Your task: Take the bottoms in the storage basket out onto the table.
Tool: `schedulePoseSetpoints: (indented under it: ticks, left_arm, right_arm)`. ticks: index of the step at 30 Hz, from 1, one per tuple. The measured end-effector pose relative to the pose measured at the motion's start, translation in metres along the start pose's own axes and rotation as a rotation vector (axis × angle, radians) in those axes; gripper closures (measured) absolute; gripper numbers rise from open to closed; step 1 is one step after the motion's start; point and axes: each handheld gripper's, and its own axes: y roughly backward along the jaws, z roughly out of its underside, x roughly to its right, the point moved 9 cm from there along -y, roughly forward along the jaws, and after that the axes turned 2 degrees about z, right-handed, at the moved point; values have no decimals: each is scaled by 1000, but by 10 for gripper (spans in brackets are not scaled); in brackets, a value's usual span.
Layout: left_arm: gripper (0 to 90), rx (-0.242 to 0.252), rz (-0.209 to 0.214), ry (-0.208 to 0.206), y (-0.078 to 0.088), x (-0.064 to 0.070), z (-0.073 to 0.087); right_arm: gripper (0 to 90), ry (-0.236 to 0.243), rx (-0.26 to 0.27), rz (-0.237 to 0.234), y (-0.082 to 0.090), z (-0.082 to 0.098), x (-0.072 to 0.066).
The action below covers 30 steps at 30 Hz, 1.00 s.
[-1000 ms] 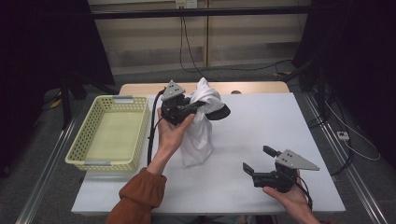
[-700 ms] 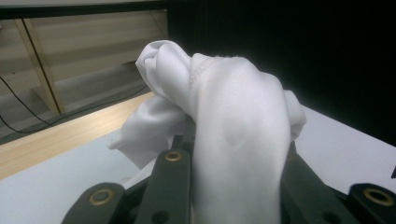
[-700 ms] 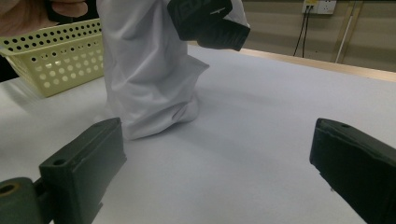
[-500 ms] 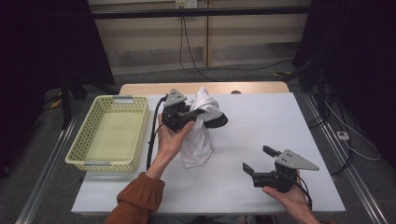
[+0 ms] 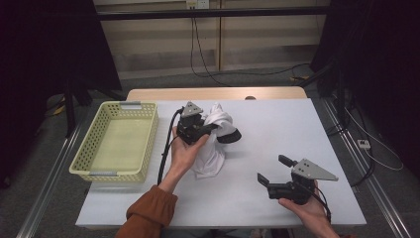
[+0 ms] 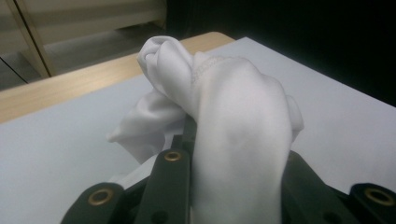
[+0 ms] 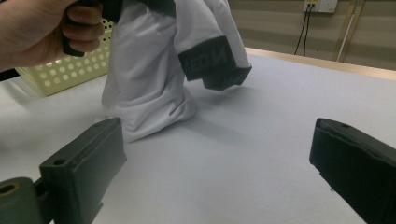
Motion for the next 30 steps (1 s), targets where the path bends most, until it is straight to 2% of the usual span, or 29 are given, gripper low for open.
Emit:
schedulePoseSetpoints:
  ticks: [2, 6, 13, 21, 30]
  left_arm:
    - [769, -10, 4, 10, -3, -1, 5]
    - [768, -36, 8, -4, -6, 0, 12]
    - [766, -109, 1, -3, -15, -3, 27]
    - [760, -158, 2, 26, -20, -7, 48]
    - [752, -240, -10, 2, -31, -10, 67]
  right_arm:
    - [30, 1, 1, -1, 0, 0, 0]
    - [30, -2, 1, -3, 0, 0, -1]
    - [30, -1, 0, -2, 0, 0, -1]
    - [30, 0, 1, -2, 0, 0, -1]
    - [30, -1, 1, -4, 0, 0, -1]
